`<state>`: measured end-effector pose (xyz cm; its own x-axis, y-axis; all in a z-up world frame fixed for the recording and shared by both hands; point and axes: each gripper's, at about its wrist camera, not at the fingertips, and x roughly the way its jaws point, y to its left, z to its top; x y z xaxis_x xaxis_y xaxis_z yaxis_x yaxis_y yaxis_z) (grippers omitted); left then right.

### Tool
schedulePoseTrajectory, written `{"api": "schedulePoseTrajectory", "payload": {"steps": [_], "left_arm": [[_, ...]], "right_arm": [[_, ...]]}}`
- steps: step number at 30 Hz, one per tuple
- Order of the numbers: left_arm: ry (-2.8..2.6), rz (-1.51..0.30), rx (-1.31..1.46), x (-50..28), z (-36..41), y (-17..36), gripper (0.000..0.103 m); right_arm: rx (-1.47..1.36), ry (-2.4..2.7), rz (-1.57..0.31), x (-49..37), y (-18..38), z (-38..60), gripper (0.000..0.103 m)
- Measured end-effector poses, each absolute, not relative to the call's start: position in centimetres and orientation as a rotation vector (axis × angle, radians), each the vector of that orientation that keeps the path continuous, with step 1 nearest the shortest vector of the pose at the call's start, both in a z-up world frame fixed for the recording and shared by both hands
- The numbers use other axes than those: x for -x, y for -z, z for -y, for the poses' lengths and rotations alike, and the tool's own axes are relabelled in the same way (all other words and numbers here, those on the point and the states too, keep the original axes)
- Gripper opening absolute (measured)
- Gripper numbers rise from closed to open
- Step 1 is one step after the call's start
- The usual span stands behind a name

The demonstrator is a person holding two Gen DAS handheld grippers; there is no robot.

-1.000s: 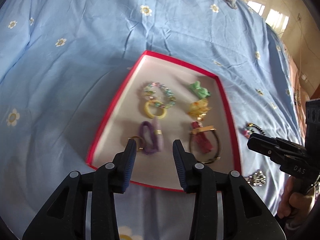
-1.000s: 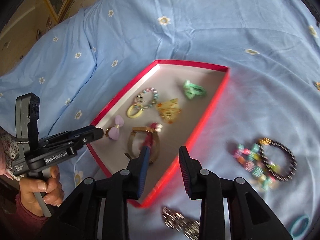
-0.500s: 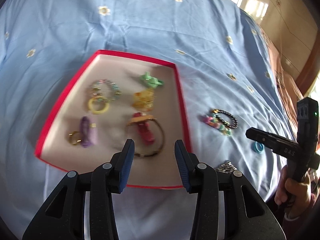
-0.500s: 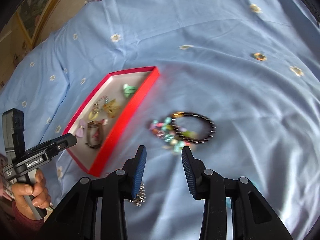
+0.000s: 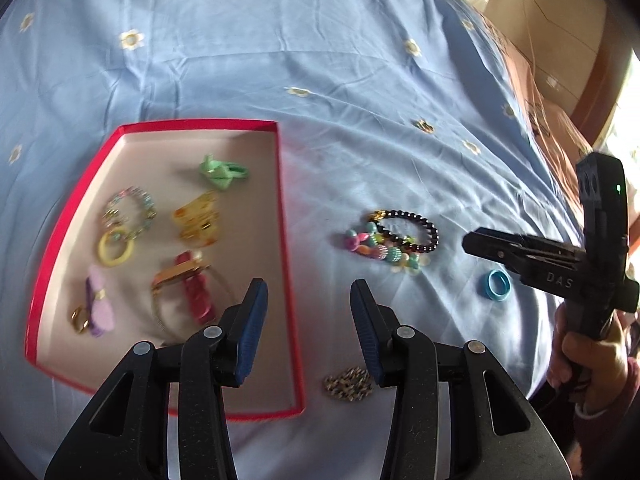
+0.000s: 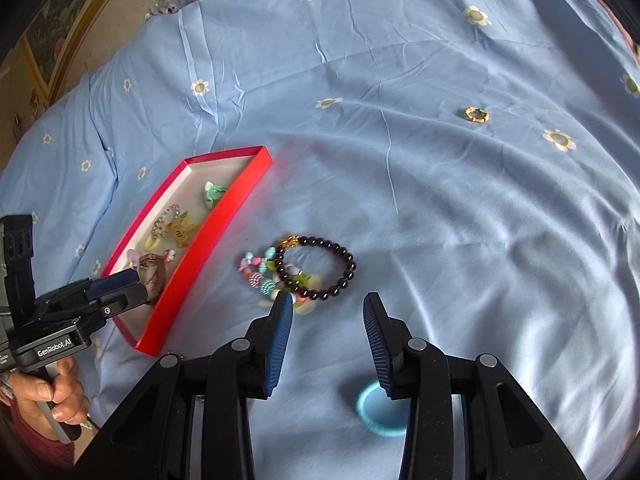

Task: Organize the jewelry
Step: 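Grasp the pastel charm bracelet with the left tool while the right tool grasps the black bead bracelet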

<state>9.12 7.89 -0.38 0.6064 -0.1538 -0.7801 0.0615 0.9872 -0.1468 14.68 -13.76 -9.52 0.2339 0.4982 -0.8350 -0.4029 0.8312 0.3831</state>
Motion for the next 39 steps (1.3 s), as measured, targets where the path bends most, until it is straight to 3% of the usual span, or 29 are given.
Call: {"api": "schedulePoseTrajectory", "payload": {"steps": [20, 22, 24, 26, 39], "left_arm": [[0.209, -1.003, 0.019, -14.8, -3.6, 3.3, 0.043], [0.217, -1.011, 0.012, -15.3, -3.2, 3.6, 0.044], [0.217, -1.026, -0.001, -15.9, -2.7, 4.1, 0.045], [0.221, -1.039, -0.009, -16.4, -2.4, 4.5, 0.045], [0.253, -1.054, 0.025, -17.4, -1.7, 5.0, 0.039]], "right_arm": [[0.064, -0.661, -1.215, -18.0, 12.7, 10.5, 0.037], [0.091, -0.659, -1.225, -18.1, 13.5, 10.1, 0.035], [0.14, -0.634, -1.203, -18.0, 13.6, 9.8, 0.016], [0.133, -0.627, -1.2, -18.2, 13.6, 10.1, 0.008], [-0.06, -0.589, -1.125, -18.0, 10.0, 14.3, 0.007]]}}
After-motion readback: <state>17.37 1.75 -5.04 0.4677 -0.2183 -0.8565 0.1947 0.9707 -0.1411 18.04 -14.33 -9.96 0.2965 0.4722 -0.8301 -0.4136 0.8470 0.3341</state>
